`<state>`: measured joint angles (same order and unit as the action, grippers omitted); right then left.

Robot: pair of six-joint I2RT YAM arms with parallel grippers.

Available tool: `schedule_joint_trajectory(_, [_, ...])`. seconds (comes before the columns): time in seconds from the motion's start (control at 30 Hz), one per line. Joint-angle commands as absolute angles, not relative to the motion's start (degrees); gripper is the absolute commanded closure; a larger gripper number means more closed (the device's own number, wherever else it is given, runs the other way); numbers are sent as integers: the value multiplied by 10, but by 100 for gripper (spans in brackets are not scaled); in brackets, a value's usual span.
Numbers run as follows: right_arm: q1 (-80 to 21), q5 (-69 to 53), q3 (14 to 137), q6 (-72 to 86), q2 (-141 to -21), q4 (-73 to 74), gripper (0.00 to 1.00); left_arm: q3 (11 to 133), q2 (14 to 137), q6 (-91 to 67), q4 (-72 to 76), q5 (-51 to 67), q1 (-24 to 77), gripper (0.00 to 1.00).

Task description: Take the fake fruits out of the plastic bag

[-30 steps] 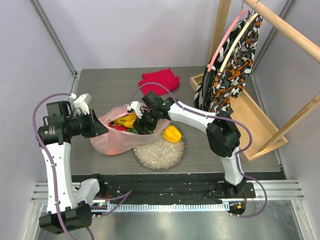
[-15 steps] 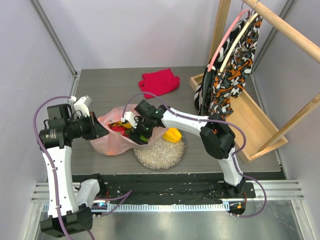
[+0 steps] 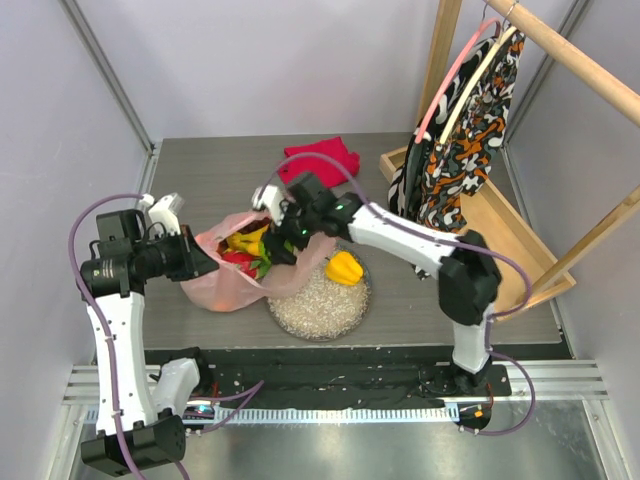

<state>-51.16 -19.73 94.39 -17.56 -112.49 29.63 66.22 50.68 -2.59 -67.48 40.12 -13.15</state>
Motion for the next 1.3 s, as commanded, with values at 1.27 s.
schedule_joint_trajectory(1.27, [-502, -238, 639, -411, -771, 310, 2, 620, 454, -62, -732, 409, -133, 100])
